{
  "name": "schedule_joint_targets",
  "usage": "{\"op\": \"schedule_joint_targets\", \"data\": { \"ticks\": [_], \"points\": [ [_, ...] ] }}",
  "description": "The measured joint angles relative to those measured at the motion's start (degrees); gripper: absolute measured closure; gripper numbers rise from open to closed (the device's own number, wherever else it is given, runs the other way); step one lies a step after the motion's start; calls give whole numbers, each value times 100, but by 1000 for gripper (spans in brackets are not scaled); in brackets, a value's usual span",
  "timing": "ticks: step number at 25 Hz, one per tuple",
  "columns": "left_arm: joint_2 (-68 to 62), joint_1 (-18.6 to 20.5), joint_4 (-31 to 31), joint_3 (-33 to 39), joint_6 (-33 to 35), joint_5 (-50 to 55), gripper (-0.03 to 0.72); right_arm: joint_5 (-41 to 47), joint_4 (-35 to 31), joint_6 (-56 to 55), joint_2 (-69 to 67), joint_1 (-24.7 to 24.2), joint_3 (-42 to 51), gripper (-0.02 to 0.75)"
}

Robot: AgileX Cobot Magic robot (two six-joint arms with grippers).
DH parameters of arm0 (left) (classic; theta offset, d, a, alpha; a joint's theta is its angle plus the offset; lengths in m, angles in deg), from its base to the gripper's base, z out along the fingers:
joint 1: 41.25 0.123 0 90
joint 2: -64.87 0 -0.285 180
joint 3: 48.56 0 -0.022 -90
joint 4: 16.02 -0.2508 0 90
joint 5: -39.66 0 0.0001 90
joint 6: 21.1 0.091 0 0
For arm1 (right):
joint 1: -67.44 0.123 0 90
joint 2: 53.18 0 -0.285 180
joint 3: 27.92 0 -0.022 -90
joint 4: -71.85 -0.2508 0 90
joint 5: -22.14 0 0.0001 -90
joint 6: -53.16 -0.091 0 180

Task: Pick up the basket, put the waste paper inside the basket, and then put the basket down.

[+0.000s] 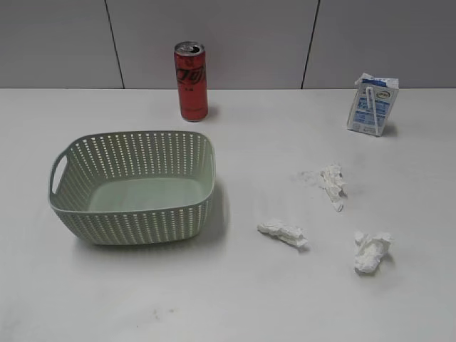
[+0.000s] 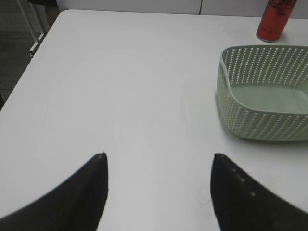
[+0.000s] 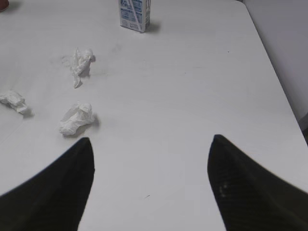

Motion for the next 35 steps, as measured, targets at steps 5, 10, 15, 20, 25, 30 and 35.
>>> {"op": "schedule_joint_targets", "data": {
  "ticks": [5, 10, 15, 20, 25, 30, 35],
  "points": [
    [0, 0, 0, 0, 0, 0, 181, 0, 0, 0, 0, 0, 0, 183],
    [0, 0, 0, 0, 0, 0, 181, 0, 0, 0, 0, 0, 0, 184],
    [0, 0, 0, 0, 0, 0, 181, 0, 0, -8, 0, 0, 0, 184],
    [0, 0, 0, 0, 0, 0, 181, 0, 0, -3, 0, 0, 0, 184],
    [0, 0, 0, 0, 0, 0, 181, 0, 0, -7, 0, 0, 0, 184],
    [0, 0, 0, 0, 0, 0, 181, 0, 0, -3, 0, 0, 0, 186],
    [0, 0, -13, 0, 0, 0, 186, 0, 0, -3, 0, 0, 0, 186]
  ]
}}
